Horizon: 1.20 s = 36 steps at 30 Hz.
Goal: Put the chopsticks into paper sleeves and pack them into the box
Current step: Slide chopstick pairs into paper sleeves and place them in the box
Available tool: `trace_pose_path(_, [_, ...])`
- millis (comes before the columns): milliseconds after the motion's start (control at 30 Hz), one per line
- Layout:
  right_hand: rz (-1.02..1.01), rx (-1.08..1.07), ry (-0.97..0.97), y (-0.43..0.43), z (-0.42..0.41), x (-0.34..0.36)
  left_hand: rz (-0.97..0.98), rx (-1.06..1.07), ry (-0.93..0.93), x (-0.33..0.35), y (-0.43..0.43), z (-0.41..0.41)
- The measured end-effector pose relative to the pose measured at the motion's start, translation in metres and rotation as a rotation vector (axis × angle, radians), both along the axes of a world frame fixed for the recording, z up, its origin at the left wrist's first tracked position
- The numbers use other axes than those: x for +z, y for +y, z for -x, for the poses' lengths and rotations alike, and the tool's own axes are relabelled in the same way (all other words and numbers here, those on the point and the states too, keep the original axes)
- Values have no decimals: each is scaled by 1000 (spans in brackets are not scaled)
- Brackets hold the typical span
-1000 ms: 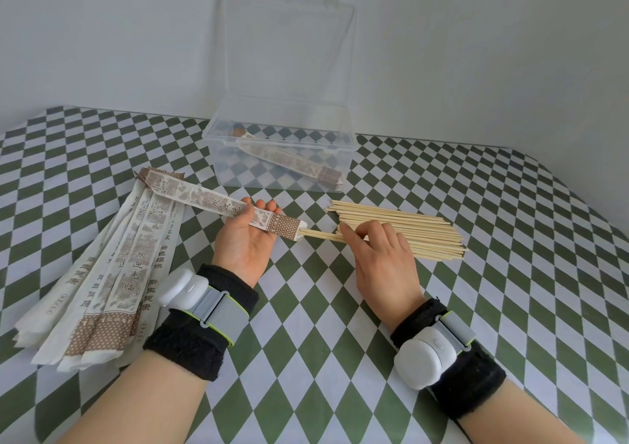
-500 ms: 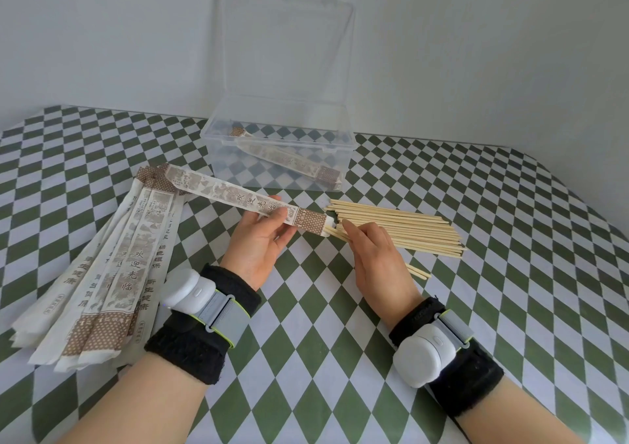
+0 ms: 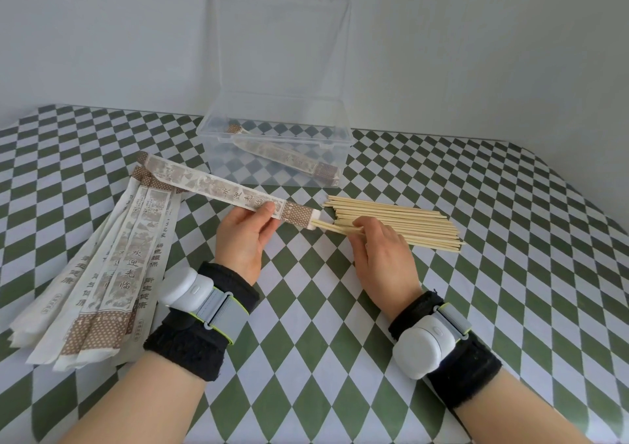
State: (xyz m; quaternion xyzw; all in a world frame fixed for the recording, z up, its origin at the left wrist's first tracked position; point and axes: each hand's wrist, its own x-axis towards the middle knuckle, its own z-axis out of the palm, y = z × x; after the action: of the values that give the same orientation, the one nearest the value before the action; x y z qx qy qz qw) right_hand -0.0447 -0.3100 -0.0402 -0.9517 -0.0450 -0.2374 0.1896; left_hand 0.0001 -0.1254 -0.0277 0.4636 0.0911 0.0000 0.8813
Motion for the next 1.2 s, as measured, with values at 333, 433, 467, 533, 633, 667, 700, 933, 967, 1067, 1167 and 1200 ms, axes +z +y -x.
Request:
trace_pose_path(333, [-8, 159, 146, 2, -1, 1, -24, -121, 11, -2, -3, 1])
trace_pose_path(433, [-35, 224, 195, 3, 1, 2, -26, -161, 5, -1, -6, 2])
trace_pose_path(467, [-48, 233, 192, 4, 1, 3, -28, -149, 6, -1, -6, 2])
trace_pose_path(533, [-91, 211, 138, 4, 2, 3, -13, -97, 13, -1, -4, 2])
trace_pose_path(633, [-143, 105, 96, 1, 0, 2, 29, -47, 26, -2, -1, 0])
trace_pose_path(667, [-161, 90, 117, 0, 0, 1, 34, -44, 31, -2, 0, -1])
trace_pose_path(700, [-181, 90, 141, 0, -1, 2, 34, -47, 35, -2, 0, -1])
trace_pose_path(933, [-165, 238, 178, 2, 1, 1, -6, -159, 45, -1, -4, 0])
trace_pose_path(967, [-174, 251, 178, 2, 2, 1, -9, -168, 48, -1, -4, 1])
trace_pose_path(1067, [-224, 267, 163, 1, 2, 2, 2, -157, 57, 1, -5, 1])
trace_pose_path(1167, [-359, 240, 125, 0, 4, 5, 59, -104, 65, 1, -2, 0])
trace_pose_path(1200, [-398, 227, 118, 0, 4, 6, 83, -90, 69, 1, -1, -1])
